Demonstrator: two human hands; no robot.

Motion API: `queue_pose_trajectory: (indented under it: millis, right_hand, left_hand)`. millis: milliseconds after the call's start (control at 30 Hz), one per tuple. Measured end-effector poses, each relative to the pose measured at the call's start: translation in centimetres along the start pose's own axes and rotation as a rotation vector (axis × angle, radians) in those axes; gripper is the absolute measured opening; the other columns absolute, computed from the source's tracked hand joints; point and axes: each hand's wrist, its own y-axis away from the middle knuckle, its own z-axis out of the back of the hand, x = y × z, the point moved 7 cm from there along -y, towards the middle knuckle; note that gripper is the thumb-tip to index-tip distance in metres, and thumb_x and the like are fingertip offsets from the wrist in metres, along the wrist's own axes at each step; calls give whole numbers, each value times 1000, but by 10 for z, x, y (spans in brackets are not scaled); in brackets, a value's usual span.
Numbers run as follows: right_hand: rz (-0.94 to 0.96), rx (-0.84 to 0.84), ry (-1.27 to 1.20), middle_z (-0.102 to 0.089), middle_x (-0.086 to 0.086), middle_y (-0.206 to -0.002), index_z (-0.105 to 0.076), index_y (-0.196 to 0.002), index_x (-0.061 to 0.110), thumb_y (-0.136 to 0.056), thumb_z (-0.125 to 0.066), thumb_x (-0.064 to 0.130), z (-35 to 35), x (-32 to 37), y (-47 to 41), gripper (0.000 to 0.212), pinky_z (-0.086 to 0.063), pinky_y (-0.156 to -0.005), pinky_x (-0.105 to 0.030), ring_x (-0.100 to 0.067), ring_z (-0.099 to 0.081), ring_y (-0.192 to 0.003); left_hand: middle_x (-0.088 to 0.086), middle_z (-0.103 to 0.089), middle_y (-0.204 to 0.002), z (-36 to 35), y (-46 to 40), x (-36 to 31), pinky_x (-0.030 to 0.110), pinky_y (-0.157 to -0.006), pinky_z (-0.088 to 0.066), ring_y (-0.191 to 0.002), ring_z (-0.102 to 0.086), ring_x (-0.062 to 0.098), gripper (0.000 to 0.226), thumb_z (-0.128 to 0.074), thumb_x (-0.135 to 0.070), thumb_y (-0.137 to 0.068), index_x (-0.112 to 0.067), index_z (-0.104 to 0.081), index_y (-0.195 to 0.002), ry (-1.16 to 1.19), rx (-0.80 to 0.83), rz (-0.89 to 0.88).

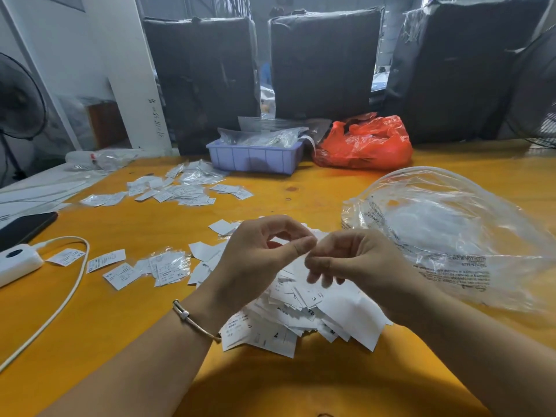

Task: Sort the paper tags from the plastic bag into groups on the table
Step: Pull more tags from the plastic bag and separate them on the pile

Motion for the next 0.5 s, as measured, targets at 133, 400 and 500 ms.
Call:
queue_pose_trajectory:
  millis: [133, 400, 500]
  right_hand:
    - [-18, -79, -46, -73, -12, -71, -72, -81, 2, -76, -75, 3, 11, -3, -3, 5, -43, -53, -17, -13, -60, -58]
    - [-2, -294, 119, -73, -6, -70, -72, -84, 7, -78, -75, 1, 38, -10, -3, 9, -50, -58, -18, -12, -66, -62]
    - [27, -283, 484, -71, 3, -74, -72, -87, 15, -80, -76, 10, 41, -9, -5, 10, -51, -62, -23, -12, -65, -68]
  left_hand:
    - [8, -73, -81, 8, -1, 11, 23, -71, -53, -78, -67, 20, 21, -73, -27, -82, -7, -73, -85, 87, -80, 40]
    - [0, -75, -78, 27, -5, 30, 19, -60, -50, -68, -70, 12, 13, -64, -19, -94, -8, -66, -88, 114, -245, 115]
    - [0, -76, -79, 32, -6, 35, 17, -59, -50, -68, -70, 12, 10, -65, -16, -94, -9, -67, -88, 104, -262, 128]
